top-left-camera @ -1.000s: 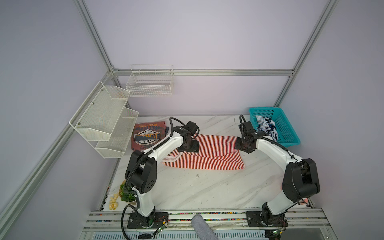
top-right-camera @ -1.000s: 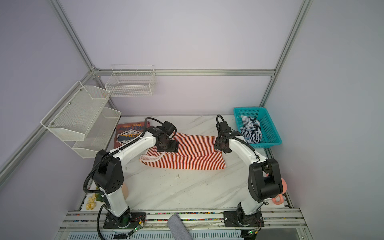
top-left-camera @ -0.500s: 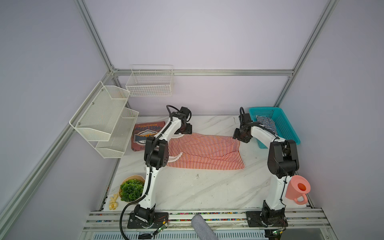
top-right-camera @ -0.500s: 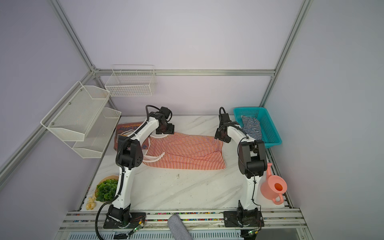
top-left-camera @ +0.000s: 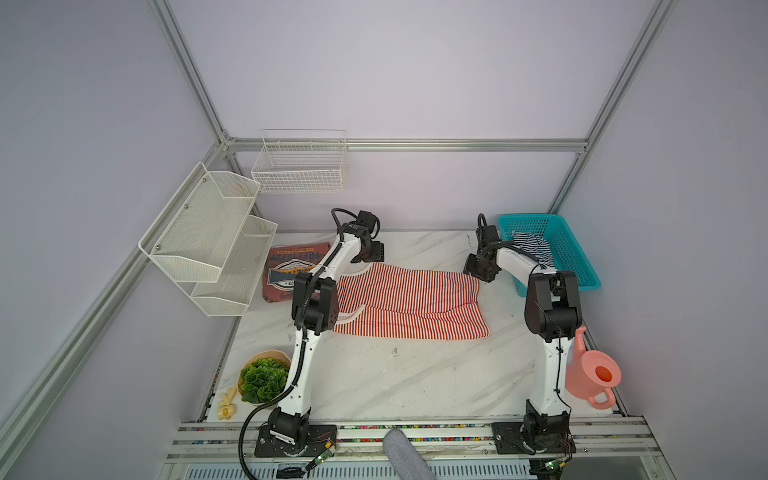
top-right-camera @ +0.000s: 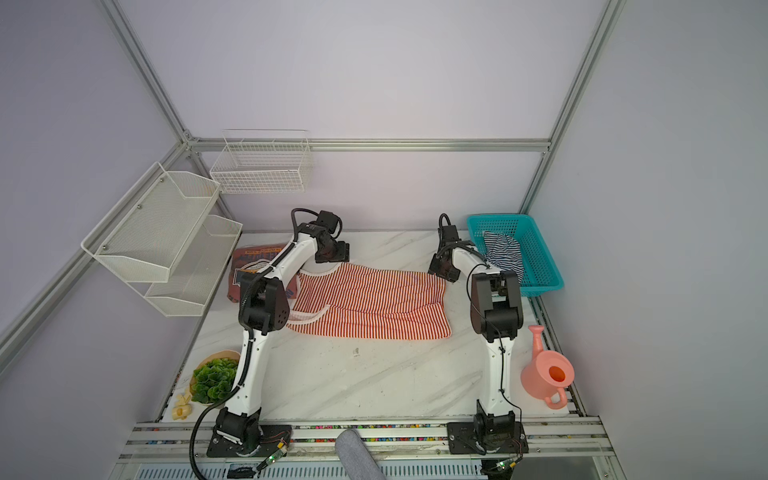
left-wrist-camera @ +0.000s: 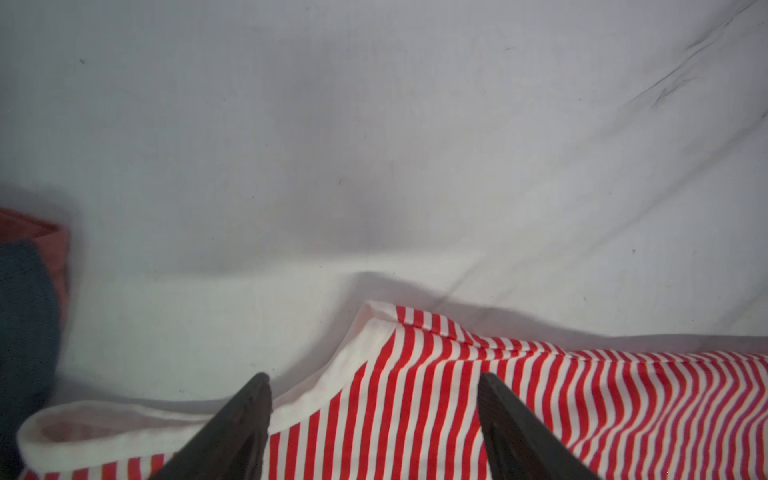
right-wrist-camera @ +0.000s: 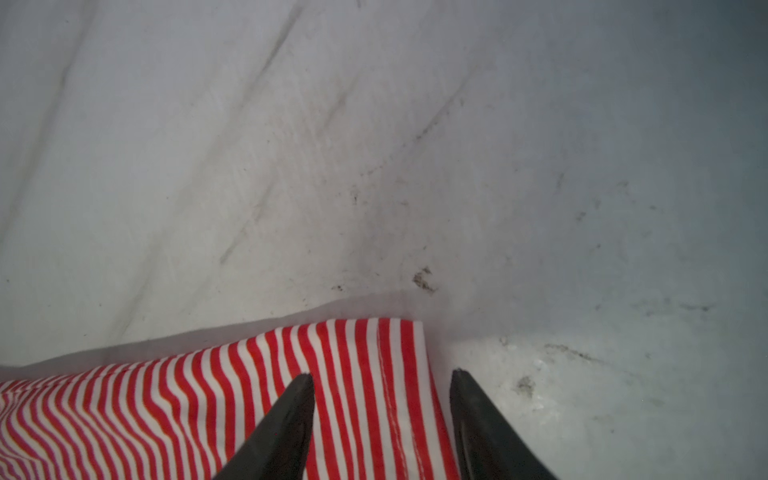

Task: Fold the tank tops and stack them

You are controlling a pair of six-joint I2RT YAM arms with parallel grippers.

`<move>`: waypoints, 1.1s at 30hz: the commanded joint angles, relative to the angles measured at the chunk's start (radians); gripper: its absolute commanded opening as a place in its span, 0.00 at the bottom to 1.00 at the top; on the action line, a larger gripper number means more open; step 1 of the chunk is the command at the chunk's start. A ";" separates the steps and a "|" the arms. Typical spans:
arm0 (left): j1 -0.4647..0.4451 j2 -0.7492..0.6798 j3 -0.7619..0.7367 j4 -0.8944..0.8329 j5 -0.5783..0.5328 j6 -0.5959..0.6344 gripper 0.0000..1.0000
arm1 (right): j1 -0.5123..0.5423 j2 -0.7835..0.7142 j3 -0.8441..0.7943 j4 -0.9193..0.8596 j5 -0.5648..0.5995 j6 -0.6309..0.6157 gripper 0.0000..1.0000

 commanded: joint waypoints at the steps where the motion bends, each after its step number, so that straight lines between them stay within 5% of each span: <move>1: 0.004 0.030 0.091 0.047 0.047 0.011 0.76 | -0.016 0.019 0.025 0.005 -0.004 -0.004 0.56; 18: 0.013 0.086 0.102 0.054 0.064 0.005 0.55 | -0.021 0.062 0.019 0.038 -0.061 -0.012 0.43; 25: 0.014 0.075 0.079 0.057 0.071 0.004 0.46 | -0.021 0.068 0.015 0.046 -0.070 -0.013 0.28; 33: 0.015 0.062 0.078 0.059 0.071 0.004 0.27 | -0.020 0.071 0.028 0.045 -0.073 -0.020 0.00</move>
